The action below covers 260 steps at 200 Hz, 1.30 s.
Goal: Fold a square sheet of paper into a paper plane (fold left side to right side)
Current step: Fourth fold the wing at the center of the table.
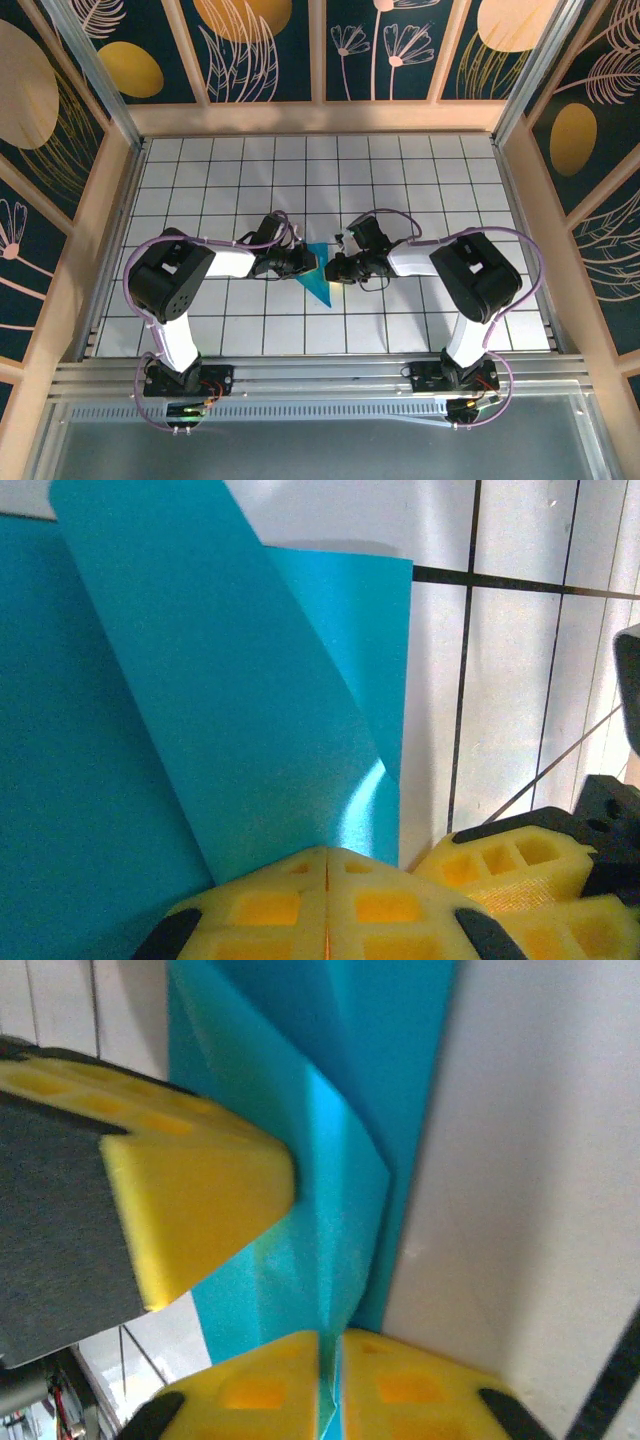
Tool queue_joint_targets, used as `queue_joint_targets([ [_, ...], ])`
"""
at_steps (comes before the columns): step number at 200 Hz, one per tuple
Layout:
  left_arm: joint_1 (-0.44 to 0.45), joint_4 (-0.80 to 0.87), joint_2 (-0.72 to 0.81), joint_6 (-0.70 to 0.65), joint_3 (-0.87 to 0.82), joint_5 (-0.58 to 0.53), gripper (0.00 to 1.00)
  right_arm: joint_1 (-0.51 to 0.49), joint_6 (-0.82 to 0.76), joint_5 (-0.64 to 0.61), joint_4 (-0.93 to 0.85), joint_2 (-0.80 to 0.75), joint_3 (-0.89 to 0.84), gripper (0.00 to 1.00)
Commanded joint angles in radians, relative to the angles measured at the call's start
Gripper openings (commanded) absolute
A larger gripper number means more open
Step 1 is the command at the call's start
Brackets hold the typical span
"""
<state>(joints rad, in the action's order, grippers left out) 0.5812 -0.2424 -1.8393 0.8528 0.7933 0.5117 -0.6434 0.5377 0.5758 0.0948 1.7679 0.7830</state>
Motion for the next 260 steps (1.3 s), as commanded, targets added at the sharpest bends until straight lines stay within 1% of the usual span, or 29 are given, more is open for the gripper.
queue_joint_targets([
  [1,0.002,0.11,-0.036,-0.033,-0.022,-0.103,0.09,0.006,0.005,-0.002,-0.032,-0.058,0.029,0.22],
  [12,0.002,0.113,-0.037,-0.032,-0.021,-0.107,0.08,0.015,0.007,0.003,-0.04,-0.084,0.034,0.26],
  [28,0.002,0.114,-0.035,-0.029,-0.022,-0.107,0.08,0.028,-0.004,-0.014,-0.095,-0.129,0.039,0.28],
  [48,0.002,0.112,-0.034,-0.027,-0.024,-0.107,0.08,0.042,-0.022,-0.033,-0.15,-0.201,0.017,0.29],
  [60,0.002,0.114,-0.034,-0.027,-0.022,-0.108,0.08,0.048,-0.019,-0.007,-0.14,-0.25,-0.014,0.28],
  [75,0.002,0.119,-0.032,-0.03,-0.021,-0.108,0.08,0.05,0.013,0.059,-0.082,-0.297,-0.07,0.2],
  [91,0.002,0.122,-0.031,-0.032,-0.02,-0.112,0.08,0.042,0.075,0.136,0.007,-0.315,-0.132,0.07],
  [106,0.002,0.124,-0.031,-0.032,-0.018,-0.113,0.08,0.018,0.132,0.174,0.093,-0.311,-0.183,0.0],
  [123,0.002,0.125,-0.03,-0.032,-0.019,-0.113,0.08,-0.012,0.178,0.181,0.166,-0.283,-0.215,0.0],
  [156,0.002,0.129,-0.032,-0.033,-0.014,-0.115,0.08,-0.053,0.216,0.174,0.24,-0.215,-0.224,0.0],
  [209,0.002,0.135,-0.031,-0.034,-0.008,-0.116,0.08,-0.069,0.213,0.165,0.26,-0.136,-0.207,0.0],
  [260,0.002,0.142,-0.032,-0.038,-0.005,-0.118,0.09,-0.084,0.21,0.161,0.258,-0.11,-0.217,0.0],
])
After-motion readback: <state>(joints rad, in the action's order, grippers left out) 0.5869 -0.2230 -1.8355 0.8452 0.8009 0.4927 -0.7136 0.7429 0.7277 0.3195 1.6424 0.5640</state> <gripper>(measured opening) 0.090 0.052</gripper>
